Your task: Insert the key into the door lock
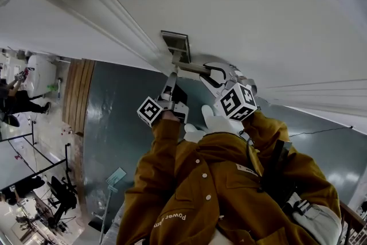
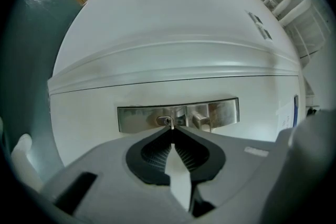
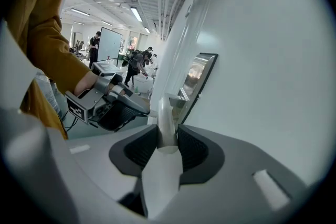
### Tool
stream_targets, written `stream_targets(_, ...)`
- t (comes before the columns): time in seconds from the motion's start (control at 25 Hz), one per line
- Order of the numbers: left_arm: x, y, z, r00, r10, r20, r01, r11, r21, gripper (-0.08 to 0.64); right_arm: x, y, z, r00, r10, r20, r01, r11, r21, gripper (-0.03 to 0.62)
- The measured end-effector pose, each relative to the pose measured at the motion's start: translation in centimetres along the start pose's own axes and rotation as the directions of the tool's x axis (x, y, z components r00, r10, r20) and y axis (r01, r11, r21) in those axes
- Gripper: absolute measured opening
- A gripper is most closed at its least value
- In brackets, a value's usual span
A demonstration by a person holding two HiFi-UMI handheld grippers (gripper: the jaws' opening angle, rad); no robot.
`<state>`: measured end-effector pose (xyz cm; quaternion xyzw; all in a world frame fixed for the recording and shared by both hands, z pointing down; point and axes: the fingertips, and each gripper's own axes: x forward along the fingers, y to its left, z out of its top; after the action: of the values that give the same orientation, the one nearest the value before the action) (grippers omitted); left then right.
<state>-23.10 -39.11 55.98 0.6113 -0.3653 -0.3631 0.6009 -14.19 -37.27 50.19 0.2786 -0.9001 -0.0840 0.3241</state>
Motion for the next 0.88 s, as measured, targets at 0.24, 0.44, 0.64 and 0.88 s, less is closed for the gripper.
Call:
stream_targets(0.24,0.2,0.0,-0.2,1.0,-0.005,-0.013,0.005,1.0,-0.013,0.021,0.1,0.1,0.0,1.0,-0.002,0.001,0.002,1.0,0.003,0.13)
stream_targets(0.44,-0.2,0.7,-0.3,1.0,0.019,-0.009,-0.019,1.0,0.011,0.021,0.2,0.0,0.0,1.0,-0.003,0.003,0.003,1.0,0.004,0.13)
stream_targets(0.64,0.1,0.6,-0.4,1.0,0.011,0.006,-0.01,1.0,-0.016,0.021,-0.1,0.1,0.1,1.0,-0.002,0.002,0.002,1.0,0.001,0.13)
stream_targets(0.88,1.5,1.0,-0.1,1.0,0.01,0.01,-0.01,0.999,-0.033,0.021,-0.1,0.1,0.1,1.0,-0.005,0.003,0.005,1.0,0.003,0.13)
